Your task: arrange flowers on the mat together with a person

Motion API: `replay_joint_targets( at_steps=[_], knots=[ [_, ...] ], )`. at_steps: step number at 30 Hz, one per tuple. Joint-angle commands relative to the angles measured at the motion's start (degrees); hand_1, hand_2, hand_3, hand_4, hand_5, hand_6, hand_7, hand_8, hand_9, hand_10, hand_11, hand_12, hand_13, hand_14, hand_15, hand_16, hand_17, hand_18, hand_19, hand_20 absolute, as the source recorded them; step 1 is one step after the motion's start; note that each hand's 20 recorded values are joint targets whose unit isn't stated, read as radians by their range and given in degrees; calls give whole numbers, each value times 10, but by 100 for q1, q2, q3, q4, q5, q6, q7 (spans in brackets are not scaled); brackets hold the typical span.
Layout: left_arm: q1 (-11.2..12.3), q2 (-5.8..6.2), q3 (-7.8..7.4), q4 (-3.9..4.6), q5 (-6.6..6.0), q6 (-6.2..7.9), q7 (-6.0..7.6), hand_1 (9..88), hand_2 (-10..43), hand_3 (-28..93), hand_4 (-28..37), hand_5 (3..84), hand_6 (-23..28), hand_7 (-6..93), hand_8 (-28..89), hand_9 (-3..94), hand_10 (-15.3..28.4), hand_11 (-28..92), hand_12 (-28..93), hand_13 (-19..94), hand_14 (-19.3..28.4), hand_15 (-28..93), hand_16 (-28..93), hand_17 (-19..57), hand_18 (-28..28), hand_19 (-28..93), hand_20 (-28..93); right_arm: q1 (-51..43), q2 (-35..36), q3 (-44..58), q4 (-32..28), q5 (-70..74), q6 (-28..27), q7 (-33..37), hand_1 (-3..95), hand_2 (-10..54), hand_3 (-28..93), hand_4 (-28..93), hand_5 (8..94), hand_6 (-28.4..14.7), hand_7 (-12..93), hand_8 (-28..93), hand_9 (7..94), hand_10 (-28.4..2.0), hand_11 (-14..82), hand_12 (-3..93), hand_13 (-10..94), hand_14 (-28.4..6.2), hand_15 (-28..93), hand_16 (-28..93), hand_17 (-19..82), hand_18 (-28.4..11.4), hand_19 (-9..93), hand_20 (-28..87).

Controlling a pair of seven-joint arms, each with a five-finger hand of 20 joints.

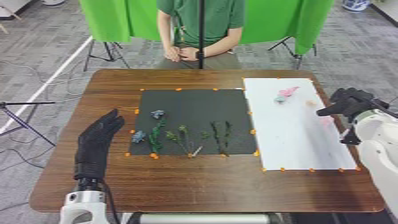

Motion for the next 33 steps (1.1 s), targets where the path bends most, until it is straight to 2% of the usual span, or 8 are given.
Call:
replay_joint_targets(
  at_steps=[1, 6, 15, 19, 22, 24, 26, 33],
  knots=[
    [38, -45, 7, -3, -12, -7, -25, 264, -12, 670, -204, 474, 33, 131, -67, 448, 131, 156, 127, 355, 147, 101, -1, 87, 91, 33, 182, 279, -48, -272, 368, 18, 100, 106, 279, -95, 645, -282, 520, -10, 117, -93, 670, -151, 158, 168, 821, -85, 387, 250, 460, -187, 817, 445],
    [54, -64, 6, -8, -10, 12, -41, 262, -14, 670, -202, 473, 32, 132, -67, 448, 131, 156, 128, 355, 147, 101, -1, 87, 90, 32, 181, 320, -151, -402, 636, 131, 237, 185, 321, -95, 634, -275, 559, -6, 126, -99, 736, -138, 139, 153, 925, -50, 344, 279, 572, -143, 888, 357],
    [87, -57, -19, -34, -12, 57, -78, 263, -13, 669, -204, 473, 33, 131, -67, 449, 132, 157, 127, 356, 147, 101, -1, 86, 91, 32, 182, 230, -275, -483, 891, 274, 440, 294, 405, -95, 636, -258, 636, 18, 151, -115, 839, -118, 151, 148, 937, -25, 469, 211, 656, -105, 932, 287],
    [82, -68, -36, -18, -8, 53, -110, 264, -12, 668, -205, 473, 32, 131, -67, 449, 131, 157, 127, 355, 147, 101, -1, 86, 91, 33, 181, 102, -297, -536, 942, 548, 879, 270, 476, -95, 633, -261, 647, 10, 155, -117, 873, -114, 163, 151, 937, -12, 514, 186, 694, -83, 929, 270],
    [102, -64, -76, -11, -21, 83, -120, 264, -11, 667, -205, 473, 33, 131, -67, 449, 131, 157, 127, 355, 147, 100, -1, 86, 90, 33, 181, 69, -289, -621, 960, 768, 1299, 244, 563, -95, 556, -245, 683, 10, 161, -114, 920, -102, 115, 236, 937, -7, 555, 162, 718, -71, 927, 261],
    [126, -82, -158, -12, -3, 89, -116, 264, -11, 667, -205, 473, 33, 131, -67, 449, 132, 157, 127, 355, 147, 101, -1, 86, 91, 33, 181, 69, -268, -636, 921, 822, 1489, 223, 622, -95, 501, -215, 730, 9, 162, -17, 935, -101, 139, 259, 937, -4, 578, 157, 729, -69, 930, 263],
    [148, -80, -238, -19, -22, 170, -98, 264, -10, 666, -205, 473, 33, 131, -67, 449, 132, 156, 127, 355, 147, 101, -1, 86, 91, 33, 181, 78, -206, -616, 809, 887, 1628, 243, 688, -95, 388, -143, 793, 9, 162, 20, 937, -102, 197, 254, 937, -3, 600, 156, 739, -72, 931, 282],
    [367, -61, -584, -98, -85, 350, -66, 263, -11, 667, -204, 474, 33, 131, -67, 448, 131, 157, 127, 354, 147, 101, -2, 86, 91, 34, 181, 357, -17, -388, -298, 936, 1759, 583, 681, -95, 472, -176, 863, 4, 161, 54, 937, -90, 261, 240, 937, -2, 622, 153, 746, -78, 932, 315]
  ],
)
